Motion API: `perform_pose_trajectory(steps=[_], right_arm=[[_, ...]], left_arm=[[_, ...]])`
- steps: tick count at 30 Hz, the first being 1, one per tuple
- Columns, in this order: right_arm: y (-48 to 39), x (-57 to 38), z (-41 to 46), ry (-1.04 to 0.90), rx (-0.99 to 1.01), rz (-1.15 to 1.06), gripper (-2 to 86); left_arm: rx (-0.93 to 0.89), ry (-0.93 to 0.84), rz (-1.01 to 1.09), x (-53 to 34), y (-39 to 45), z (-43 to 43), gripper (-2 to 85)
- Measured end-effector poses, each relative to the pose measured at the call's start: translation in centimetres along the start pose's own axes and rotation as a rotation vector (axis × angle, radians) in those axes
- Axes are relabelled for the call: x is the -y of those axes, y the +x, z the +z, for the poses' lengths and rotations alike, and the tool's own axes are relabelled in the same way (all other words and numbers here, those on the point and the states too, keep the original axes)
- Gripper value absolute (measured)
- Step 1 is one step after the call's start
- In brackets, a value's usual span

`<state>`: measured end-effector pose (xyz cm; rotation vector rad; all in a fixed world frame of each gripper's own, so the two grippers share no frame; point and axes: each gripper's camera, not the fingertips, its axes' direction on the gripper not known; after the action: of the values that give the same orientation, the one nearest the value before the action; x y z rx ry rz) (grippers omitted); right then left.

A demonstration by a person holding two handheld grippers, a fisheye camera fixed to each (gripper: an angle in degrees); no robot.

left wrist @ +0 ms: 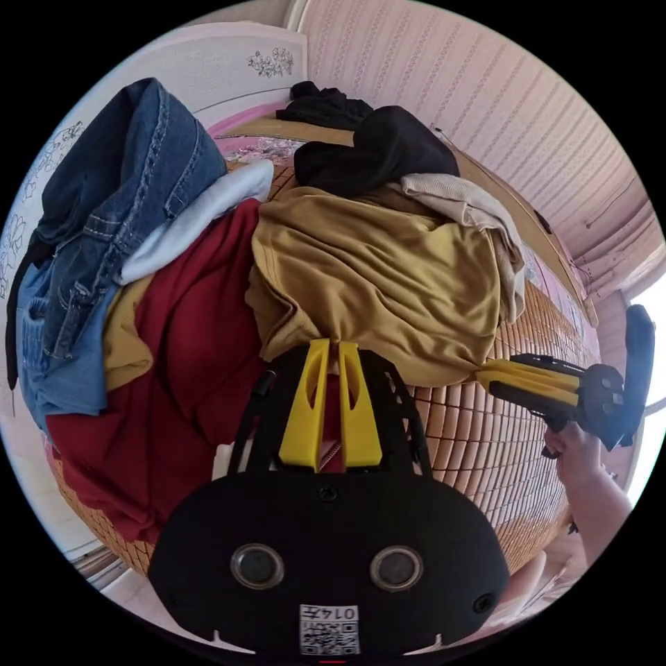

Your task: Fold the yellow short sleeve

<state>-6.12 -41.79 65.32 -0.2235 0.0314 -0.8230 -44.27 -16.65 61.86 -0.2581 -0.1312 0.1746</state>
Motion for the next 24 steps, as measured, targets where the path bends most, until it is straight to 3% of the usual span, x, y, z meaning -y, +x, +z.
perform_pose_trajectory(steps=[3,6,8,12,14,18,24], right_arm=[[1.2,-2.0,-4.1,0.096,0.097,-0.069,1.5],[2.5,-6.6,-9.5,0.173,0.095,-0.096,1.2],[3.3,-12.6,-12.6,0.187,0.055,-0.116,1.3],[5.9,-23.2,-13.5,0.114,0.044,0.067,2.4],[6.9,-29.7,-12.8,0.020,0.063,0.214,3.6],[2.9,-36.6,-14.2,0.005,0.094,0.209,5.8],[-6.4,-40.3,-14.2,-0.025,0.104,0.080,8.9]], left_arm=[[-0.047,0.140,0.080,-1.2,0.7,-4.7,0.0],[-0.163,0.235,0.344,-6.1,4.9,-9.8,-0.5],[-0.371,0.165,0.535,-12.2,9.8,-10.9,-0.5],[-0.664,-0.012,0.525,-22.0,16.4,-8.1,0.7],[-0.659,-0.128,0.462,-26.7,18.8,-7.0,0.4],[-0.702,-0.117,0.383,-31.0,18.6,-9.3,-0.8],[-0.248,-0.060,0.443,-31.5,15.4,-11.2,-0.8]])
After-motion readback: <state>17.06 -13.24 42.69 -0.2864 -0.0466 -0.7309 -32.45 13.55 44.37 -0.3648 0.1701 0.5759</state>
